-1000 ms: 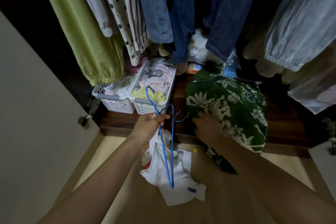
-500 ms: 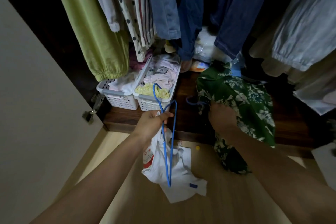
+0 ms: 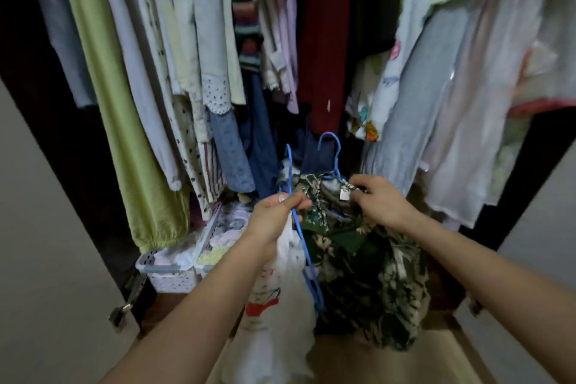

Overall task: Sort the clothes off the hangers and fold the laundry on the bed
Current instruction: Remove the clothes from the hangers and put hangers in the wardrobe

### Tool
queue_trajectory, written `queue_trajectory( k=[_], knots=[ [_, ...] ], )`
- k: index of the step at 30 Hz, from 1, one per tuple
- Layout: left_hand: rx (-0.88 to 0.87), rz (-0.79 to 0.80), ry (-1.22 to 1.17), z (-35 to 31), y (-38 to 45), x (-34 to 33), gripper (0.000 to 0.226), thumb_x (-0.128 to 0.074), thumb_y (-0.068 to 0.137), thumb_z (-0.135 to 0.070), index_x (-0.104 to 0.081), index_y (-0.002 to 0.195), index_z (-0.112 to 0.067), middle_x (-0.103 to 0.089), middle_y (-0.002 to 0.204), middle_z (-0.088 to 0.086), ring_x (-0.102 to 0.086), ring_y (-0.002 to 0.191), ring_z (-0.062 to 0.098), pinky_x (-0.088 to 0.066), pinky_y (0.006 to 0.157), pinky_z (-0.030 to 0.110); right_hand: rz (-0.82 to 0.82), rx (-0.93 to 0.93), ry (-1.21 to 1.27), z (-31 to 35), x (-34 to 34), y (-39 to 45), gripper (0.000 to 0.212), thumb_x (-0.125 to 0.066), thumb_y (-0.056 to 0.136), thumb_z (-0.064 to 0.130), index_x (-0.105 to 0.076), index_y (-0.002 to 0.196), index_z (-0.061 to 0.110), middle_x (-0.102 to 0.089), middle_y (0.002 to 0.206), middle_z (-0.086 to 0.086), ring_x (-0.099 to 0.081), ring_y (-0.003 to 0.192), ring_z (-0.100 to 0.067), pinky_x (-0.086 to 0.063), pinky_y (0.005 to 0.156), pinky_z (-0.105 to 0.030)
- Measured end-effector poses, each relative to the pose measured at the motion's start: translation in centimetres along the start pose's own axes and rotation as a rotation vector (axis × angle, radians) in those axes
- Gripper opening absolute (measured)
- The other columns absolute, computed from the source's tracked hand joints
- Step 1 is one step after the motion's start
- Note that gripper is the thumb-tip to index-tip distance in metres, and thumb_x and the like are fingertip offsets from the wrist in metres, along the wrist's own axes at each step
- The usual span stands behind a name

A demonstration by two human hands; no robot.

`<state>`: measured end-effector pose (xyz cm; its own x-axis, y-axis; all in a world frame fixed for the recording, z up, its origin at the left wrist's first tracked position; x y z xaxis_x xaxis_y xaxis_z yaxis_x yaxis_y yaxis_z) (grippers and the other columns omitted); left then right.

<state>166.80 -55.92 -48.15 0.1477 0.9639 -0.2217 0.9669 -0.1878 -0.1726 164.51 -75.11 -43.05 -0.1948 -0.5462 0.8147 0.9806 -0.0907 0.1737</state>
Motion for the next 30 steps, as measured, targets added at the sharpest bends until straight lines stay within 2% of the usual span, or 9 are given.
queue_trajectory(
  k=[4,8,10,13,17,20,25,27,30],
  knots=[
    [0.007,0.06,-0.052,-4.0,-0.8,-3.6,0.02,-0.066,0.09,-0.016,-0.069,0.101,0.0,-0.073,0.096,0.013,-0.068,0.066,0.004,-0.053,0.057,0.014,0.019,0.085,0.103,3.6,3.4,-1.0,0.026,-0.048,0.093,0.009,-0.055,0.073,0.024,-0.053,0.065,0.001,-0.048,0.06,-0.013,-0.037,0.063,-0.03],
    [0.035,0.102,-0.057,-7.0,-1.5,-5.0,0.023,-0.069,0.087,-0.021,-0.072,0.102,-0.003,-0.074,0.091,0.008,-0.069,0.064,0.008,-0.056,0.061,0.019,0.056,0.248,0.113,6.8,4.8,-1.2,0.021,-0.048,0.094,0.009,-0.057,0.08,0.022,-0.059,0.077,-0.016,-0.055,0.072,-0.031,-0.042,0.067,-0.036],
    [0.026,0.091,-0.043,-8.2,-1.9,-4.7,0.024,-0.072,0.085,-0.024,-0.075,0.1,-0.005,-0.075,0.095,0.005,-0.069,0.076,0.011,-0.056,0.073,0.023,0.05,0.311,0.132,7.7,5.5,-1.2,0.015,-0.05,0.096,0.013,-0.059,0.086,0.019,-0.06,0.079,-0.017,-0.056,0.073,-0.032,-0.043,0.066,-0.037],
    [-0.015,0.07,-0.083,-10.1,-2.6,-4.2,0.02,-0.073,0.084,-0.02,-0.074,0.096,-0.004,-0.074,0.082,0.004,-0.068,0.066,0.012,-0.056,0.067,0.024,0.04,0.411,0.157,9.1,6.6,-1.5,0.01,-0.057,0.095,0.023,-0.064,0.096,0.016,-0.064,0.082,-0.007,-0.06,0.076,-0.022,-0.046,0.072,-0.038],
    [0.004,0.065,-0.096,-12.8,-3.5,-4.3,0.017,-0.076,0.081,-0.018,-0.074,0.091,-0.004,-0.072,0.069,0.008,-0.068,0.054,0.017,-0.055,0.048,0.024,-0.019,0.436,0.008,9.9,8.5,-3.0,0.053,-0.077,0.075,0.042,-0.054,0.122,0.028,-0.067,0.106,0.014,-0.063,0.093,-0.003,-0.051,0.083,-0.031],
    [-0.012,0.013,-0.036,-15.0,-3.0,-3.8,0.02,-0.082,0.074,-0.029,-0.076,0.083,-0.012,-0.072,0.091,0.007,-0.067,0.084,0.022,-0.056,0.077,0.032,-0.066,0.443,-0.3,9.4,9.1,-4.3,0.062,-0.071,0.079,0.044,-0.04,0.132,0.034,-0.063,0.106,0.017,-0.059,0.091,-0.005,-0.049,0.075,-0.03],
    [-0.111,0.153,0.022,-19.7,-2.9,-5.7,0.022,-0.069,0.087,-0.028,-0.072,0.093,-0.006,-0.073,0.068,-0.005,-0.065,0.089,0.008,-0.048,0.094,0.027,-0.248,0.426,-0.272,10.9,12.3,-3.7,0.024,-0.049,0.092,0.011,-0.05,0.115,0.017,-0.064,0.083,-0.007,-0.06,0.081,-0.027,-0.04,0.064,-0.035],
    [-0.139,0.174,0.034,-22.0,-3.2,-6.2,0.024,-0.061,0.094,-0.024,-0.065,0.097,-0.001,-0.072,0.066,0.002,-0.068,0.063,0.005,-0.056,0.072,0.019,-0.339,0.428,-0.303,12.4,14.1,-3.2,0.018,-0.047,0.094,0.008,-0.053,0.11,0.014,-0.062,0.08,-0.008,-0.054,0.073,-0.025,-0.029,0.06,-0.034],
    [-0.185,0.123,0.168,-25.5,-4.5,-5.7,0.031,-0.056,0.097,-0.025,-0.058,0.112,0.002,-0.065,0.072,0.003,-0.059,0.04,0.001,-0.048,0.041,0.016,-0.474,0.41,-0.367,14.5,17.0,-2.5,0.014,-0.046,0.094,0.01,-0.056,0.105,0.013,-0.065,0.082,-0.009,-0.053,0.072,-0.025,-0.04,0.062,-0.038]
  ],
)
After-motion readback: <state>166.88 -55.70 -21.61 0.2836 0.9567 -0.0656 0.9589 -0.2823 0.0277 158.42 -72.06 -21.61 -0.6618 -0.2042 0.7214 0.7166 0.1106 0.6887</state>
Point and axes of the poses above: each hand's wrist, its own y-axis towards the middle knuckle, its own x-axis out of the back of the hand, z = x × y, the point moved 6 cm from there along y, towards the middle knuckle
